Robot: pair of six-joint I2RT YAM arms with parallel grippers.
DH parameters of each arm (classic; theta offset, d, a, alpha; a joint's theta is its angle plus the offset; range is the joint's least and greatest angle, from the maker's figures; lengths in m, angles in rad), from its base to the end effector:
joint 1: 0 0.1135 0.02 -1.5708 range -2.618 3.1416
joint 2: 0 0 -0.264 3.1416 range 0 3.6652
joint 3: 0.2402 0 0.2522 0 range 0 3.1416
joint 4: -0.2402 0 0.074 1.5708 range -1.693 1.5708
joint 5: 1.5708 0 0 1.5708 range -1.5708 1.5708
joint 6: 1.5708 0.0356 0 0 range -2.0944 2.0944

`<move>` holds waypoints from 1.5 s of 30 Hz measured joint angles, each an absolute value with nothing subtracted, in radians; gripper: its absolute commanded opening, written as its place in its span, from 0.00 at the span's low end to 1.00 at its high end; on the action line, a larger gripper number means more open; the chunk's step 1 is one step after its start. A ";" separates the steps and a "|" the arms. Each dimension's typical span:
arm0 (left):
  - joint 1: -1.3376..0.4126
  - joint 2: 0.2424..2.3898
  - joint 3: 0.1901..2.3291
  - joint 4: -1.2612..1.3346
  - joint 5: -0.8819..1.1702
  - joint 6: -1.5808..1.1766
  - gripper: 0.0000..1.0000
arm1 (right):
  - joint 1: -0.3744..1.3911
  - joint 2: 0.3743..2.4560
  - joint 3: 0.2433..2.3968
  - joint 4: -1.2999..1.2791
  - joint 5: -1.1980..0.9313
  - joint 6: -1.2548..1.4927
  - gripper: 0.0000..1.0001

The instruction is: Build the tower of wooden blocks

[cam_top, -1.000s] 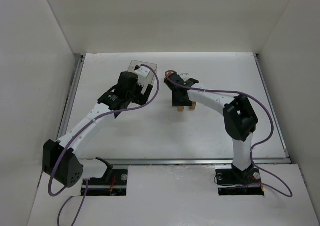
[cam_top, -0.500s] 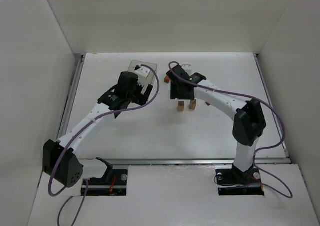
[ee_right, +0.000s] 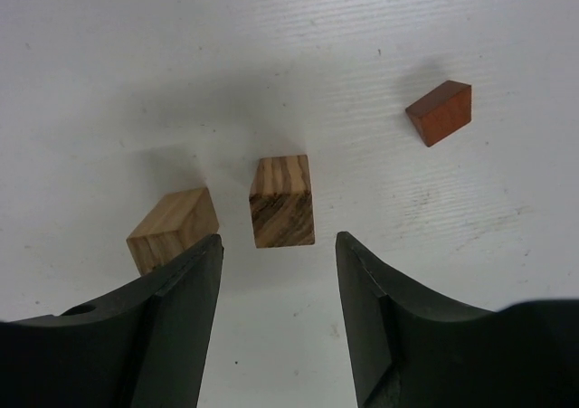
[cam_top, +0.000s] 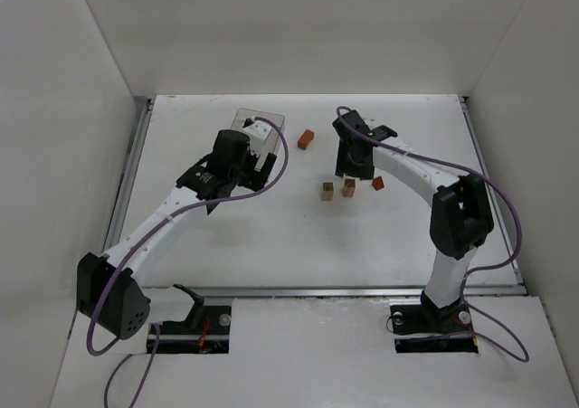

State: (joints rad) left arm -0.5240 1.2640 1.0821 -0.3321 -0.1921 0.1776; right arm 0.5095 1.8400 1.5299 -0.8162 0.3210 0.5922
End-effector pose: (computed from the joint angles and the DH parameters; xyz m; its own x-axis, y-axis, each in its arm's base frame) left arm 0.2518 -0.1377 0.3263 -0.3577 0.4070 -0.8405 0.4170 0.8749 0.2462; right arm 0.3443 0.1795 0.2531 -0.8462 0.1340 -0.5158 0.1542 0.9880 0.0037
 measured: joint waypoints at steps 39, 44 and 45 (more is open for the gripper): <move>-0.524 1.251 1.055 -0.333 -0.192 0.178 1.00 | 0.493 1.888 1.457 -0.719 0.176 0.526 0.28; -0.524 1.251 1.055 -0.333 -0.192 0.181 1.00 | 0.515 1.888 1.457 -0.715 0.164 0.524 0.34; -0.524 1.251 1.055 -0.333 -0.192 0.182 1.00 | 0.519 1.888 1.457 -0.715 0.163 0.524 0.36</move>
